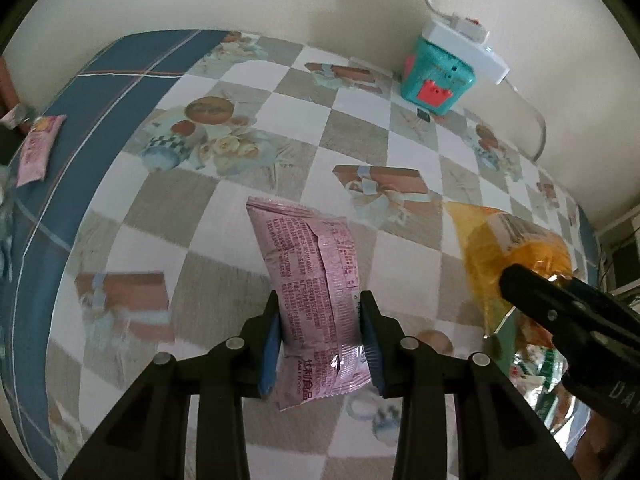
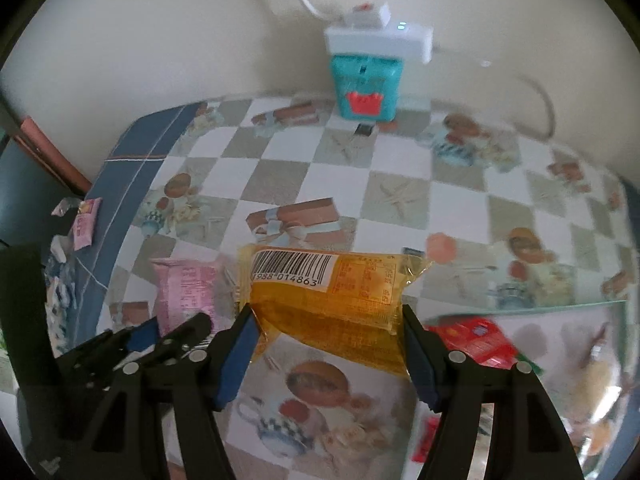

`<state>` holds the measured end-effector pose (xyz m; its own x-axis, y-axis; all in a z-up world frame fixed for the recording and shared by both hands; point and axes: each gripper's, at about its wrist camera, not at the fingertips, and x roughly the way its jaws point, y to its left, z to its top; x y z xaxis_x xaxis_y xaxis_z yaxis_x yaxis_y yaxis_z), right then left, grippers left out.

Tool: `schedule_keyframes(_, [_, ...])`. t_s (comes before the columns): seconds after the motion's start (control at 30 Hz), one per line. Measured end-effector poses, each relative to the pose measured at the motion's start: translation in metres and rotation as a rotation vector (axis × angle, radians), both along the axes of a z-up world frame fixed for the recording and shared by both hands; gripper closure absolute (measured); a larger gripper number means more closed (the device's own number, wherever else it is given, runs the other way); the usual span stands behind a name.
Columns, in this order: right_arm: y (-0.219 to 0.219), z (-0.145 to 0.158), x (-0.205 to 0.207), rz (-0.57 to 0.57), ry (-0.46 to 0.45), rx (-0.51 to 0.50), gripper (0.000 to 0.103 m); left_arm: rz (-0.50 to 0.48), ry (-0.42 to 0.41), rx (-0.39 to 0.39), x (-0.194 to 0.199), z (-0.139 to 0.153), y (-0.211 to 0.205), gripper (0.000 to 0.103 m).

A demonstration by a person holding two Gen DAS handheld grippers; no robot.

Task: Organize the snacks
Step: 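Carry the pink bag and orange cake over the tray and release both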

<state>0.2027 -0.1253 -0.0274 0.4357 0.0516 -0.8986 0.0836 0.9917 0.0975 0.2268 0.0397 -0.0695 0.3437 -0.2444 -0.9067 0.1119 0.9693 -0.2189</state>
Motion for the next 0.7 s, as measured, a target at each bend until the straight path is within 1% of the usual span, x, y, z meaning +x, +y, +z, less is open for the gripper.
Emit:
schedule_keyframes(0.17, [-0.013,0.024,-0.038,-0.026,-0.056,-0.028,0.032,0.023,-0.026,-0.005,-0.027,0.019,-0.007,0.065])
schedule_keyframes(0.33, [-0.024,0.044,-0.075,-0.06,-0.108,-0.076,0.032,0.03,-0.064,0.004,-0.054,0.044,-0.023,0.065])
schedule_keyframes(0.47, [-0.042,0.055,-0.109,-0.119,-0.14,-0.033,0.032,0.027,-0.085,0.018,-0.076,0.061,-0.042,0.065])
schedule_keyframes(0.6, [-0.059,0.057,-0.134,-0.183,-0.135,-0.01,0.032,0.027,-0.09,0.027,-0.096,0.068,-0.062,0.065])
schedule_keyframes(0.7, [-0.078,0.058,-0.155,-0.241,-0.144,0.031,0.032,0.009,-0.09,0.025,-0.114,0.071,-0.084,0.065])
